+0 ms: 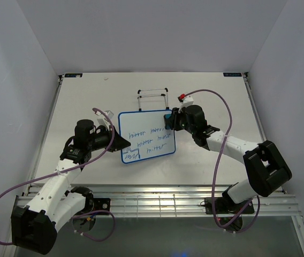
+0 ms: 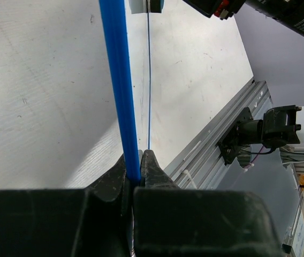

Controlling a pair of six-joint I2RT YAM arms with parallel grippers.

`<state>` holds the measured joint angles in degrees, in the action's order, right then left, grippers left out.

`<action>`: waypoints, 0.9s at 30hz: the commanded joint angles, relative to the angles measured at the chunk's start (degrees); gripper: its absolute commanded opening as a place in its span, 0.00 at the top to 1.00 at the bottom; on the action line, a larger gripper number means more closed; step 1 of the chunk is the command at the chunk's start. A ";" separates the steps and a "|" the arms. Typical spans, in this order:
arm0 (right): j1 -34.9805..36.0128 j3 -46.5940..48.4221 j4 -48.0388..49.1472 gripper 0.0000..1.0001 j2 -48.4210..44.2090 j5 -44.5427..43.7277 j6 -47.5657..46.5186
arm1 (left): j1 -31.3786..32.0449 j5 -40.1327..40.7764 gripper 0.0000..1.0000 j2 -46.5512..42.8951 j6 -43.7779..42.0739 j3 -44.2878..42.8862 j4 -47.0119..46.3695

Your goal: Erase the whiteboard

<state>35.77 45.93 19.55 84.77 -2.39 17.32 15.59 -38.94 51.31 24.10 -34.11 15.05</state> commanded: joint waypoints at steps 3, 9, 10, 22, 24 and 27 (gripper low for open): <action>-1.49 -1.20 -3.55 0.81 2.42 4.13 -2.64 | 2.69 -6.94 1.00 -1.56 -8.19 0.01 -1.60; 3.68 2.49 -0.31 0.81 0.22 9.50 -0.45 | 2.69 -7.12 1.00 -1.39 -8.19 0.01 -1.78; 4.74 3.28 0.04 0.82 0.13 9.77 0.25 | 2.69 -7.12 1.00 -1.47 -8.19 0.01 -1.69; 22.85 17.78 0.05 0.82 6.10 3.45 0.17 | 2.77 -7.38 1.00 -0.51 -8.10 -0.08 -1.86; 22.86 18.31 -0.47 0.82 7.25 2.66 0.17 | 2.77 -7.47 1.00 -0.51 -8.10 0.01 -1.86; 22.42 16.39 -1.01 0.82 7.43 -2.16 -0.18 | 2.77 -7.38 1.00 -0.68 -8.01 0.01 -1.95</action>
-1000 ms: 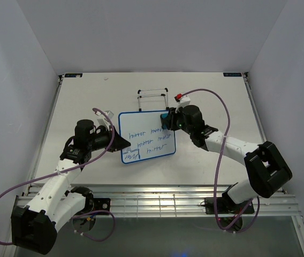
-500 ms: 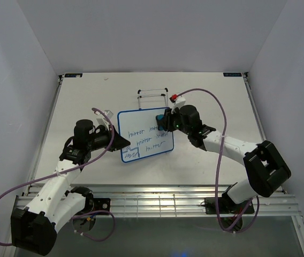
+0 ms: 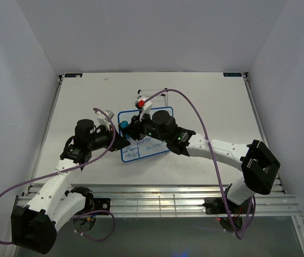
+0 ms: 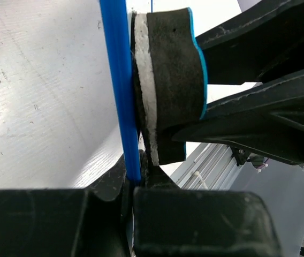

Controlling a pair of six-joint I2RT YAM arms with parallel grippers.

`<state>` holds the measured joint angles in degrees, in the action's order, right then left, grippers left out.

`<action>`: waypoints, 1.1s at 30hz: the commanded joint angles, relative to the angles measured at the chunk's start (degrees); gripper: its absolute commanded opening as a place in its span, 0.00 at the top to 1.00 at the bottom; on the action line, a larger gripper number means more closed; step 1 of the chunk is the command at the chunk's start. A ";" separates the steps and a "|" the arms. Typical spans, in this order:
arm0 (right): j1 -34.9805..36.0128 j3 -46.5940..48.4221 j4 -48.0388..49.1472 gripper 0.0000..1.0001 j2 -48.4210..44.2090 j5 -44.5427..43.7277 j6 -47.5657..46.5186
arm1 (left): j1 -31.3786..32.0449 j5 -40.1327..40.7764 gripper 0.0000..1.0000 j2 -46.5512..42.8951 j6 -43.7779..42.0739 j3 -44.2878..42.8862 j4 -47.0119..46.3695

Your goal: Erase the whiteboard

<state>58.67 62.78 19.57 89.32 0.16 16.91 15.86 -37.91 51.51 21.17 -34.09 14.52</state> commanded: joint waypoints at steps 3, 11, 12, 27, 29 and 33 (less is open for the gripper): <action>-3.03 -5.99 -0.77 0.82 1.65 -8.94 2.07 | 2.51 -8.49 1.00 -0.79 -5.08 -0.02 -1.43; -13.05 -24.00 3.80 0.82 -4.14 -14.48 6.56 | 2.51 -8.76 1.00 -0.79 -5.00 -0.02 -1.43; -14.28 -25.16 4.07 0.82 -4.50 -14.49 6.82 | 2.60 -8.67 1.00 -0.79 -5.00 -0.02 -1.43; -1.56 -14.11 8.37 0.83 -2.75 -15.72 6.56 | 2.51 -9.64 1.00 -0.44 -4.82 0.07 -1.78; 1.78 -9.89 9.42 0.84 -0.65 -15.55 6.03 | 2.51 -9.81 1.00 -0.35 -4.82 0.07 -1.87; 6.09 -3.38 9.17 0.84 2.00 -15.11 2.96 | 2.51 -10.25 1.00 -0.27 -4.82 0.07 -1.96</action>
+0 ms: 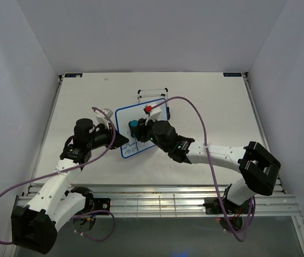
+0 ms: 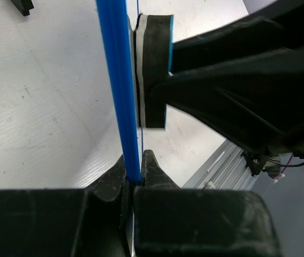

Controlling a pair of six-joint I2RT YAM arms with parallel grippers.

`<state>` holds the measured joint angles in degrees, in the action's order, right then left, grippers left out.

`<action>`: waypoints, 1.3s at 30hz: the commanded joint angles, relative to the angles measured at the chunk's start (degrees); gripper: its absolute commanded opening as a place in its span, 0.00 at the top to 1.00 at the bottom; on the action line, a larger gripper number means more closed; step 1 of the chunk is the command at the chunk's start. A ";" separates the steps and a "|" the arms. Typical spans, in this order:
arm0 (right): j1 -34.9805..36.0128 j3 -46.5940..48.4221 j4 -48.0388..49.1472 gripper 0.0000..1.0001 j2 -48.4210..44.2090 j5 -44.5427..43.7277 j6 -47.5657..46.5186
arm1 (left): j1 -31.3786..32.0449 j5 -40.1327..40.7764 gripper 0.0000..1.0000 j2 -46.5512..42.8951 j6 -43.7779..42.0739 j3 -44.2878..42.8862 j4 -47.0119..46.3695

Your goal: Erase the whiteboard

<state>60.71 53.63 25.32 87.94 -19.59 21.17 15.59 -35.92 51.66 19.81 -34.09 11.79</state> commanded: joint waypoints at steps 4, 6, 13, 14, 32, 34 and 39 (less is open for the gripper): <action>6.00 9.04 3.24 0.84 4.61 6.23 -4.55 | 2.86 -12.33 1.00 0.02 -3.38 0.07 0.78; 6.00 9.04 3.42 0.84 5.13 6.32 -5.52 | 2.95 -12.77 1.00 0.11 -3.38 0.07 0.69; 5.74 5.98 7.19 0.85 6.98 2.64 -7.19 | 3.04 -14.26 1.00 0.20 -2.67 0.34 -0.10; 5.65 5.18 7.63 0.85 6.98 0.89 -7.19 | 3.04 -14.26 1.00 0.20 -2.67 0.34 -0.10; -0.59 -3.36 5.44 0.87 1.79 -5.37 -5.52 | 3.13 -16.72 1.00 1.43 -1.88 0.43 -1.24; 1.24 -0.39 5.27 0.87 3.19 -4.93 -5.44 | 3.13 -16.72 1.00 1.60 -1.88 0.42 -1.24; 5.73 6.39 5.00 0.87 5.83 -2.20 -4.99 | 3.13 -16.64 1.00 2.04 -1.88 0.51 -1.24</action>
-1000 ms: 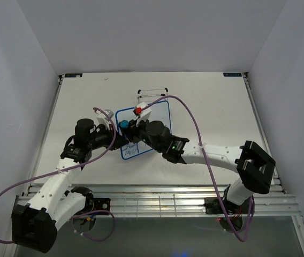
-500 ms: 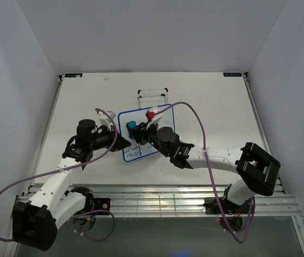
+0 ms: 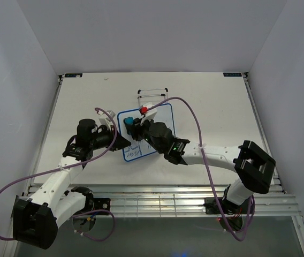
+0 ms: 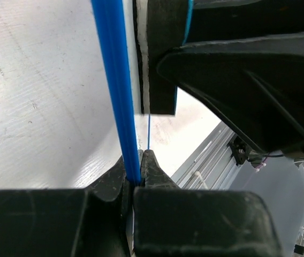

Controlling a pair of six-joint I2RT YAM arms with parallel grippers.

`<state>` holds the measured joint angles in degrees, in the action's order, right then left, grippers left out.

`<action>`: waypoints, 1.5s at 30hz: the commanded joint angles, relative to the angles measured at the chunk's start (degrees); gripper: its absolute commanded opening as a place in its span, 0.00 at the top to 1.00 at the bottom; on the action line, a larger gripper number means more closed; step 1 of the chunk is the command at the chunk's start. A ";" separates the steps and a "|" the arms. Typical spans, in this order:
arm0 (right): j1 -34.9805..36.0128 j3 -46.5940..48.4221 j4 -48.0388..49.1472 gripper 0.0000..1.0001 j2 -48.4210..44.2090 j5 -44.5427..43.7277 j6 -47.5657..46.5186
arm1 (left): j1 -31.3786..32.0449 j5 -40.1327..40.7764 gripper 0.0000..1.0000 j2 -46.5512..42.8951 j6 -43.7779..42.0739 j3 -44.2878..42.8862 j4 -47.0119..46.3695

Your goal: Erase the whiteboard

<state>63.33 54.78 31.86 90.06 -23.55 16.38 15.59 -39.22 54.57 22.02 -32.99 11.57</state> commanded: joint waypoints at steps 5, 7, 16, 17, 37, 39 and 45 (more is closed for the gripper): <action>6.28 10.86 -1.53 0.87 6.44 2.02 -0.30 | 3.13 -13.60 1.00 -0.69 -4.18 -0.67 -1.11; 6.28 12.01 -2.50 0.87 7.66 1.58 -0.21 | 3.13 -13.60 1.00 -0.78 -4.18 -0.67 -1.03; 0.22 -1.33 -0.84 0.88 2.50 -1.50 4.62 | 3.13 -11.40 1.00 -1.13 -4.09 -0.84 -0.41; -0.39 -2.74 -0.83 0.88 1.70 -1.50 5.06 | 3.13 -11.32 1.00 -0.95 -4.00 -0.84 -0.32; -29.40 -31.68 5.85 0.89 -6.75 17.11 5.95 | 3.13 -11.40 1.00 -1.57 -4.27 -0.76 -0.24; -30.72 -29.39 5.85 0.90 -4.30 19.06 5.85 | 3.13 -11.58 1.00 -1.30 -4.27 -0.84 -0.15; -30.90 -26.22 5.76 0.90 -6.56 25.81 6.38 | 3.13 -11.49 1.00 -1.39 -4.18 -0.67 -0.32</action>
<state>31.59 27.00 41.89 83.68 -6.28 23.46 16.88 -43.20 53.93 23.31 -32.73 11.44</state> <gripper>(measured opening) 0.338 0.109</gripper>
